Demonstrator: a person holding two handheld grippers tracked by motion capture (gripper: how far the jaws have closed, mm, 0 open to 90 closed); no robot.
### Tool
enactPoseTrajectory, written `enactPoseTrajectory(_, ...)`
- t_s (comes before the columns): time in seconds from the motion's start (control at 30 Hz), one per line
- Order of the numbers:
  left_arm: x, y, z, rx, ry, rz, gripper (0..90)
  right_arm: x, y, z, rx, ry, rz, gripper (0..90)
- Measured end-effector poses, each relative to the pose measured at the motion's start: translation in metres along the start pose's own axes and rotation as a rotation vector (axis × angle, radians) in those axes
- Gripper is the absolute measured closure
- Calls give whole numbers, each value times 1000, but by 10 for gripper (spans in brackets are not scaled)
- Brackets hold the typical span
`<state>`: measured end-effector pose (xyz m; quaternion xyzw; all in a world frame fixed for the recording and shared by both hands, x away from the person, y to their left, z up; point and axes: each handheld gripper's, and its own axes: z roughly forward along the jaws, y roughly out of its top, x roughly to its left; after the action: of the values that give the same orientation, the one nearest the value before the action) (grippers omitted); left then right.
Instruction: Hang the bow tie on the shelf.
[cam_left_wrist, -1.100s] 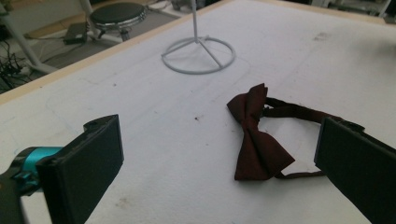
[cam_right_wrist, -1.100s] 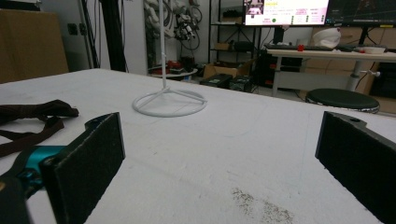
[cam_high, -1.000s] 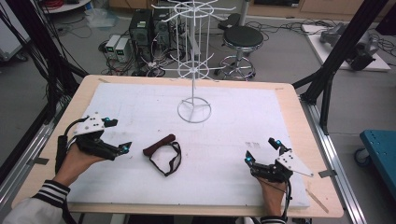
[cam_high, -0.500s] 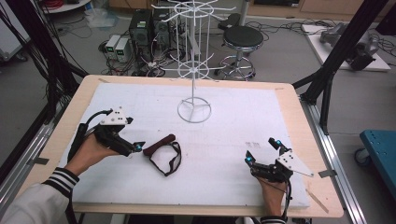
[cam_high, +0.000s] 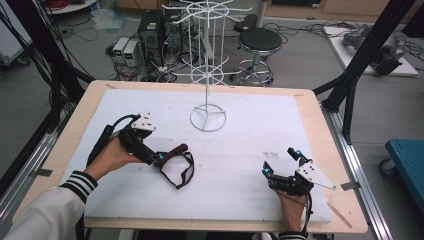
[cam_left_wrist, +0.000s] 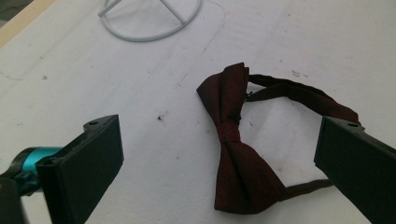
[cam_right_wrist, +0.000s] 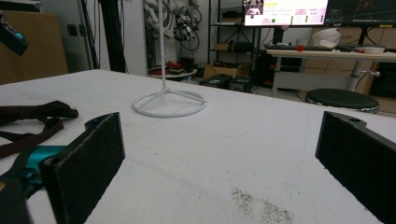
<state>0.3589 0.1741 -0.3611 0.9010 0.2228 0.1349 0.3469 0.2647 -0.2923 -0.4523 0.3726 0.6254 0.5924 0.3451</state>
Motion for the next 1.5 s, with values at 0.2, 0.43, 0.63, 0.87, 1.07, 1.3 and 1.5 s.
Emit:
enactPoseTrajectory(0.2,-1,6,14,37,-22,4,18,0,0,0,0,1,1,6)
enactPoseTrajectory(0.43,-1,5,28,89,-37,-1,18,0,0,0,-1,1,5,6)
enactPoseTrajectory(0.63,-2,4,37,130,-40,0,18,0,0,0,-2,1,2,6)
enactPoseTrajectory(0.87,-6,7,48,162,-46,6,18,0,0,-1,-2,1,3,6)
enactPoseTrajectory(1.07,-6,5,55,228,-67,11,116,0,0,-1,-6,2,-2,6)
enactPoseTrajectory(1.3,-9,5,59,284,-84,27,197,0,0,-1,-7,2,0,6)
enactPoseTrajectory(1.5,-7,4,61,305,-85,21,401,-1,0,0,-12,3,-4,6)
